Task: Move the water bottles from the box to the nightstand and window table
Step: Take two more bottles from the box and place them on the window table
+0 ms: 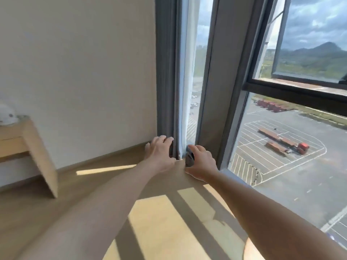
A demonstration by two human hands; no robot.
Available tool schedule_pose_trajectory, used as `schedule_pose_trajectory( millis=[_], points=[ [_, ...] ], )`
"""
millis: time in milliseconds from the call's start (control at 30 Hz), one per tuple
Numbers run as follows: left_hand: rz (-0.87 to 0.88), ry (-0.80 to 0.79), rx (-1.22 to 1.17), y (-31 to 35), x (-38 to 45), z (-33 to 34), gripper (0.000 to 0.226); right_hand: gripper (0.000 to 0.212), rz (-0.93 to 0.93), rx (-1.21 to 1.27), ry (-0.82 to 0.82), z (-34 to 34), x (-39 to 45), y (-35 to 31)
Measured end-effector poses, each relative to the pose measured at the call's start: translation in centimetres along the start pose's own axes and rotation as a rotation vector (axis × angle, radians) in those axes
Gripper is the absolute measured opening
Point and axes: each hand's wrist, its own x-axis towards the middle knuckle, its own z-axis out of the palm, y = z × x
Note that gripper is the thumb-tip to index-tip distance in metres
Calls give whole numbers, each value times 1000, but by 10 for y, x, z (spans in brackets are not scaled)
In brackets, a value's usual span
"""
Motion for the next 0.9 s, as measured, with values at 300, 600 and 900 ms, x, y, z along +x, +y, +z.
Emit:
schedule_pose_trajectory(
  millis=[300,600,900],
  points=[
    [-343,13,158,-278,-143,-98,79,95,-321,56,-193,136,-18,-282],
    [-742,50,172,-464,-310,-182,76,96,-627,48,-386,247,-78,-507],
    [-1119,97,185,-586,-452,-211,78,96,-943,74,-604,365,-138,-692]
  ],
)
